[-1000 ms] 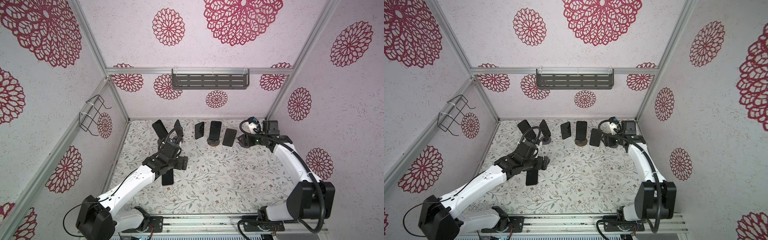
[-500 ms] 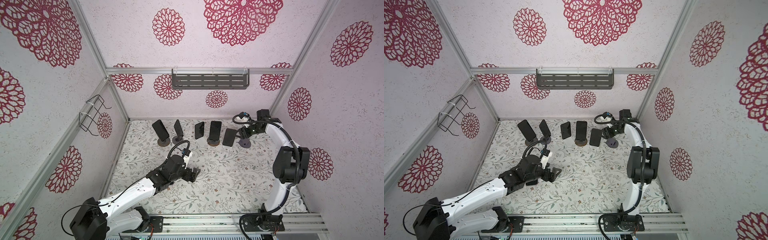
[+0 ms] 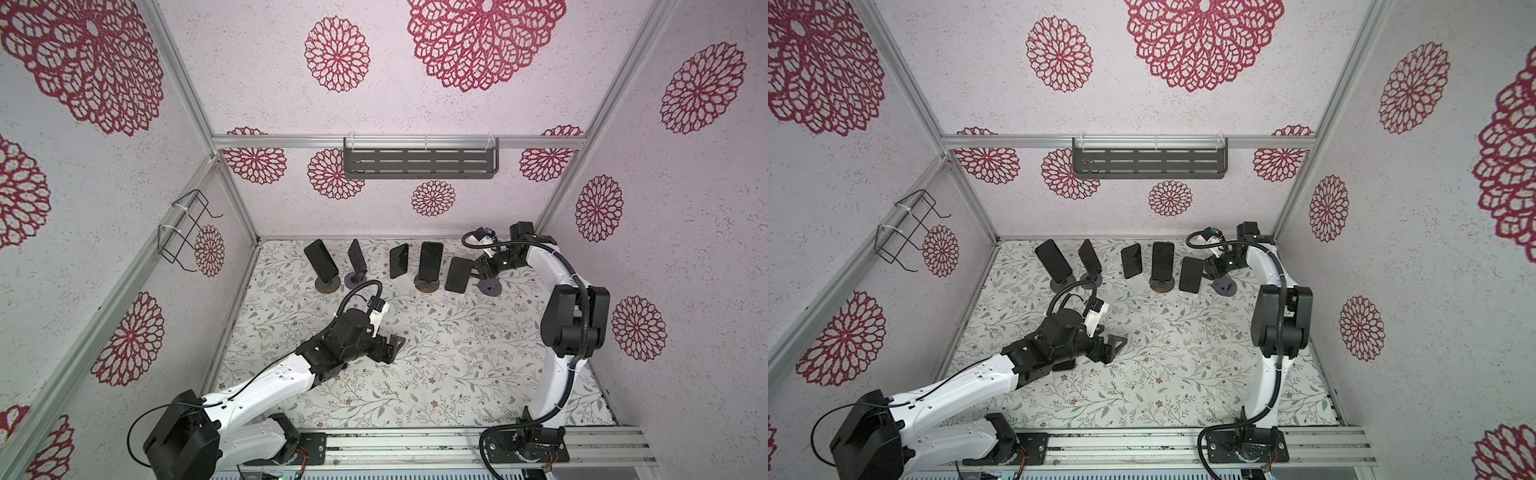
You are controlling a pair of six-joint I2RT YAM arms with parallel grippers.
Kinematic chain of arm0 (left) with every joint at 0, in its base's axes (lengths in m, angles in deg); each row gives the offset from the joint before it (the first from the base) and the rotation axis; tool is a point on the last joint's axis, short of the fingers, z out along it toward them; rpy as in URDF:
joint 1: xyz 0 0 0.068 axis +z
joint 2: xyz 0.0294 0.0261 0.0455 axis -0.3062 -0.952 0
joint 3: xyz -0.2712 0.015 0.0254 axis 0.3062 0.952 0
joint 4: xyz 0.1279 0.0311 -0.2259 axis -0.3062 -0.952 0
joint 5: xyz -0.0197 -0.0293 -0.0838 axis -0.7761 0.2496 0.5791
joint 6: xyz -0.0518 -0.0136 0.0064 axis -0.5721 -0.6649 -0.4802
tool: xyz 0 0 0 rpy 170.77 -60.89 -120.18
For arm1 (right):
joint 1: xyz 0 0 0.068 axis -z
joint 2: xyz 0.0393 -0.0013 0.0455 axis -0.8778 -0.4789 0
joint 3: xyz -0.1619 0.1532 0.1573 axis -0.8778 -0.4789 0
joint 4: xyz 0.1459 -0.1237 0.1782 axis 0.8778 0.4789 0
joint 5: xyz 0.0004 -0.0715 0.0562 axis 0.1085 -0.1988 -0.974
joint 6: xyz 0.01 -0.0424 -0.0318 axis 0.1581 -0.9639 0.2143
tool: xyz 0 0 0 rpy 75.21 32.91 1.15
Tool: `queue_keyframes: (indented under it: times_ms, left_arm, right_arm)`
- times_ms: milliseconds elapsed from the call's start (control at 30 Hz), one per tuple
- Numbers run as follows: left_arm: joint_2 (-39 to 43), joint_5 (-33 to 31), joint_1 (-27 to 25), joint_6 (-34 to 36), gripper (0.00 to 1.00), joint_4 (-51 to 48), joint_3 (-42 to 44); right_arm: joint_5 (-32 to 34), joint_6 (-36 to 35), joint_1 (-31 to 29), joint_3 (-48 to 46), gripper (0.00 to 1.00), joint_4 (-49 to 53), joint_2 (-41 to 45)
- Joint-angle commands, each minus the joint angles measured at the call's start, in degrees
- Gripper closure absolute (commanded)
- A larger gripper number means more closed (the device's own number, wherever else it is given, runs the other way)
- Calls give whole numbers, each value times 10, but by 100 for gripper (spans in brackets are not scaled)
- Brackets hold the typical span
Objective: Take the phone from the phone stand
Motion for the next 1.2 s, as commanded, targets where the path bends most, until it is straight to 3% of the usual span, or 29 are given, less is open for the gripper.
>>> queue_keyframes:
  times_ms: [0, 400, 600, 1167]
  left_arm:
    - [1, 15, -6, 3, 8, 17, -3]
    - [-9, 21, -7, 5, 9, 3, -23]
    - [-13, 34, -7, 5, 10, 6, -32]
    - [-24, 31, -8, 7, 11, -4, -50]
  right_arm:
    - [-39, -14, 11, 22, 44, 3, -11]
    - [-59, -40, 16, 105, 44, 52, -67]
    - [-108, -55, 25, 107, 46, 56, -69]
    - [-99, -71, 29, 134, 71, 85, -89]
